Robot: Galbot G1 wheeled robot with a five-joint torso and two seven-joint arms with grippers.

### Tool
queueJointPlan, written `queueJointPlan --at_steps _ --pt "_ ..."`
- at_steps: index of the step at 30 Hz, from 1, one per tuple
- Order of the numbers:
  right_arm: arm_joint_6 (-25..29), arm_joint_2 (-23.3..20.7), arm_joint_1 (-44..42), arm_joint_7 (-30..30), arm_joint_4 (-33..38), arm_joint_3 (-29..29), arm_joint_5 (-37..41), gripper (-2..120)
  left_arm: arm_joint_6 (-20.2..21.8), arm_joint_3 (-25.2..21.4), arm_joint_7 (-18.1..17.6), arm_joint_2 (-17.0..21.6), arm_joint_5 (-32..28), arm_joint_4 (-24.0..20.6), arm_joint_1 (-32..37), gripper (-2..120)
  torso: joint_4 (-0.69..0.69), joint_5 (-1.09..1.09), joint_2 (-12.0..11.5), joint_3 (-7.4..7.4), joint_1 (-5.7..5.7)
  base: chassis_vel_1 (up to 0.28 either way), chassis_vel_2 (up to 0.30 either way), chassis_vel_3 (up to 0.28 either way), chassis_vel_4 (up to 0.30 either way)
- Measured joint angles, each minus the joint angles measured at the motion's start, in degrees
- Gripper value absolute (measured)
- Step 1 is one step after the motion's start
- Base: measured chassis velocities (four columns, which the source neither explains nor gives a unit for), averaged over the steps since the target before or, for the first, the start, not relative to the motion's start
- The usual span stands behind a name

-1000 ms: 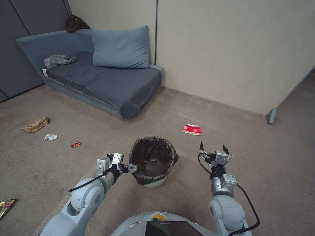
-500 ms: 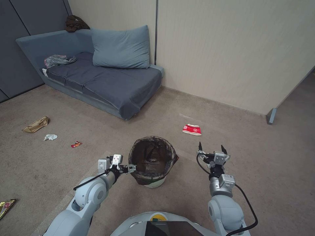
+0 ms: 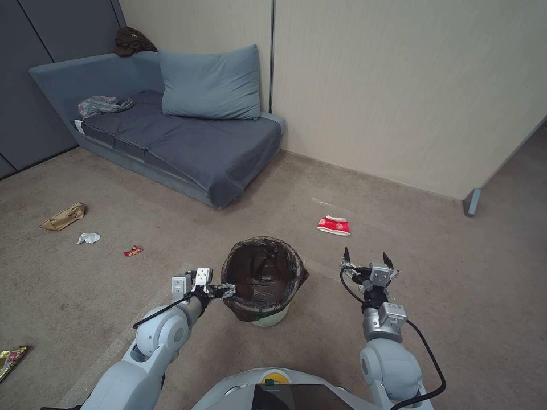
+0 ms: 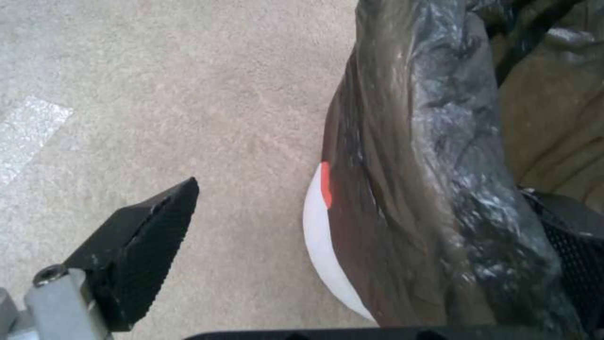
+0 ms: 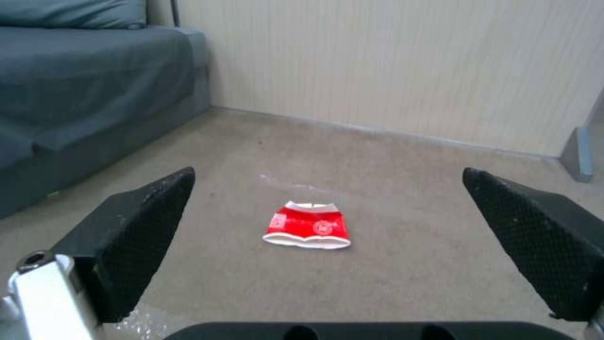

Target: Pick up the trash bin, then pick up the garbage from the floor and place it into the trash bin.

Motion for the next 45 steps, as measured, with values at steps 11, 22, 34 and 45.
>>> queueJointPlan --at_steps 11,22,34,45 --pt "0.0 -0.19 0.12 0.26 -0.27 0.18 0.02 100 -0.06 0.11 1.41 -0.28 2.47 1.15 0.24 100 0.0 0.0 0.02 -0.01 0.0 0.0 0.0 0.0 0.0" --pt "-0.02 0.0 0.24 0.39 -0.38 0.05 0.02 100 -0.05 -0.26 3.7 0.09 5.28 0.17 1.05 83 -0.01 -0.02 0.01 0.0 0.0 0.0 0.0 0.0 0.0" --pt "-0.03 -0.07 0.21 0.47 -0.7 0.04 -0.03 100 -0.03 -0.51 4.53 -0.41 4.93 0.09 1.27 59 0.0 -0.01 0.01 0.0 0.0 0.0 0.0 0.0 0.0" --pt "-0.02 0.04 0.35 0.55 -1.05 0.03 -0.14 100 0.79 -0.73 4.16 -0.36 4.88 0.69 0.89 21 -0.05 -0.11 -0.04 0.06 0.01 0.0 0.0 0.0 0.0"
